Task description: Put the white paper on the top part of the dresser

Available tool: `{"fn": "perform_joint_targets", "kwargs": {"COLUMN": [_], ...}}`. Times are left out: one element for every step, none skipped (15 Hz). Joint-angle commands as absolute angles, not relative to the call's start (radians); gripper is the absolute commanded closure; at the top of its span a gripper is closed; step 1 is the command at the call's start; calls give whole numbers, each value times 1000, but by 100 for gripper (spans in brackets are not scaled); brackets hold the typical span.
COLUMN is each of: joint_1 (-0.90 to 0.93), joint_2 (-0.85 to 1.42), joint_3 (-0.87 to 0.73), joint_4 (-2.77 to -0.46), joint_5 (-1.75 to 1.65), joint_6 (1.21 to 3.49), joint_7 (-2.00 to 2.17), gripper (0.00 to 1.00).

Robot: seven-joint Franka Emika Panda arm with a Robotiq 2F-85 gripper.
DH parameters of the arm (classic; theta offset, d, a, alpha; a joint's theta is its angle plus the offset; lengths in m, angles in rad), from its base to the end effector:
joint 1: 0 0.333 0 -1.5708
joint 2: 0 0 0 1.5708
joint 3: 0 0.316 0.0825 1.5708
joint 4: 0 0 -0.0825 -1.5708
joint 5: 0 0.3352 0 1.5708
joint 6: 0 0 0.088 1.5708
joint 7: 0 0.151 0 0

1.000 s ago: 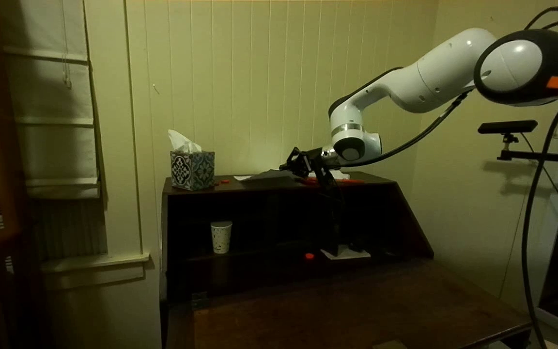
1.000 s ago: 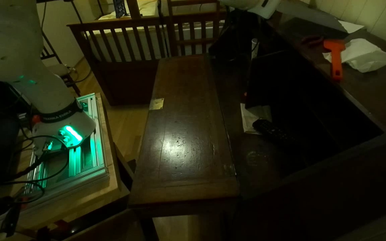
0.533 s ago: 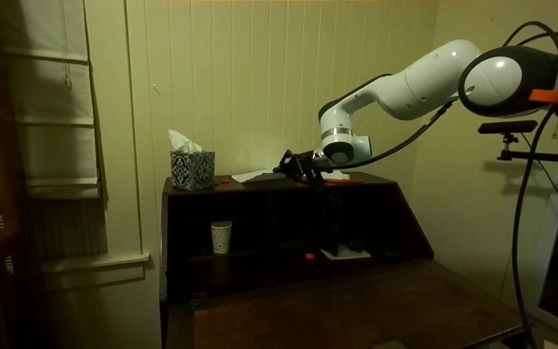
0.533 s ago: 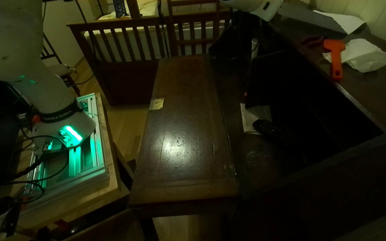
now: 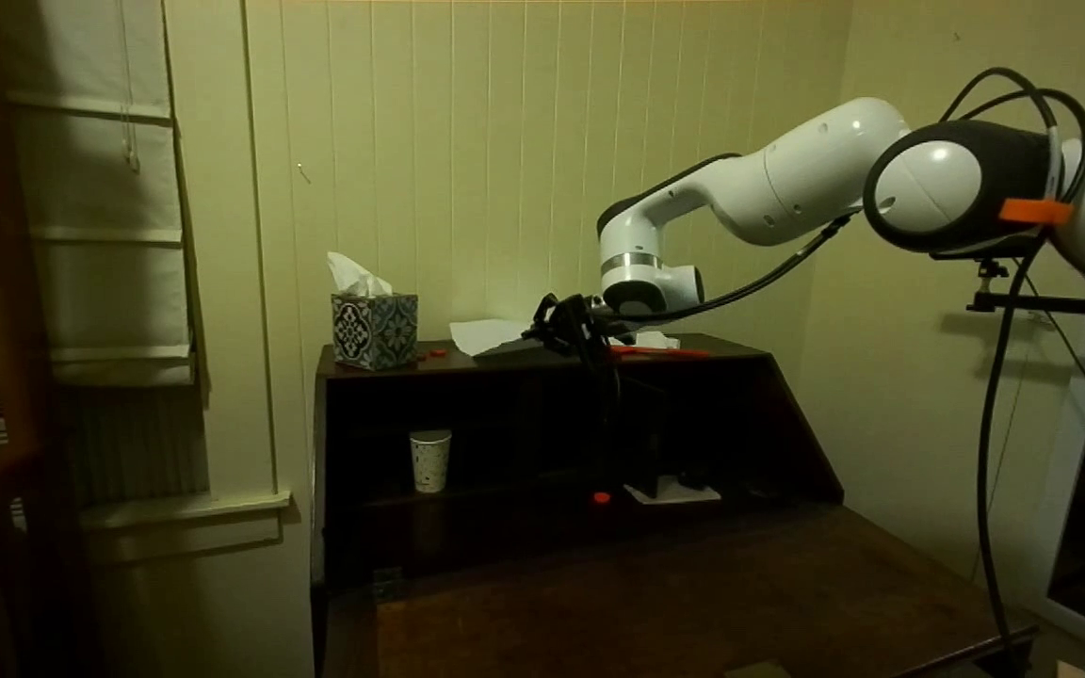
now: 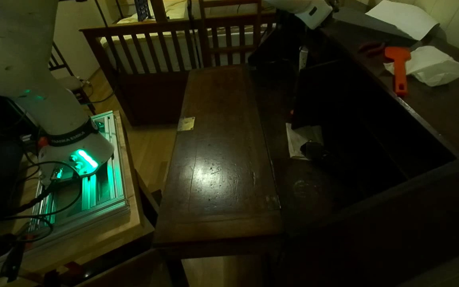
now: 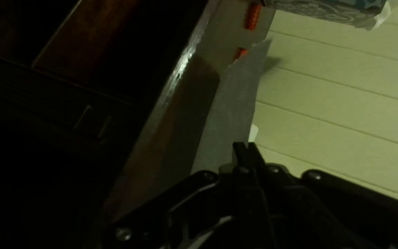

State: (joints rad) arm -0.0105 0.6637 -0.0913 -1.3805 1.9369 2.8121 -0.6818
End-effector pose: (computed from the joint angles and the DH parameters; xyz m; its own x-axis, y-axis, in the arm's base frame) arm 0.7374 -0.0914 0.3659 0.2962 -0.9278 0.2268 -0.2709 -0.3093 -0.9116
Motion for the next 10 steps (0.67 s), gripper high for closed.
{"fn": "perform_joint_targets", "kwargs": {"joint_1": [10, 17, 26, 36, 50, 60, 70, 80, 89, 90], "joint_2": [705, 703, 700, 695, 692, 695, 698, 702, 704, 700], "joint_3": [-75, -70, -67, -65, -68, -72, -75, -79, -81, -76], "joint_4": [-1327, -1329, -1331, -1336, -1333, -1321, -1307, -1289, -1275, -1266], "joint_5": [1908, 1896, 1882, 1862, 1848, 1847, 1848, 1859, 1866, 1878], "joint_6": [2885, 2890, 2900, 2914, 2936, 2967, 3003, 3049, 3097, 3130], "joint_7": [-509, -471, -440, -403, -383, -359, -337, -327, -306, -282], "gripper": [100, 100, 100, 100, 100, 100, 100, 100, 100, 100]}}
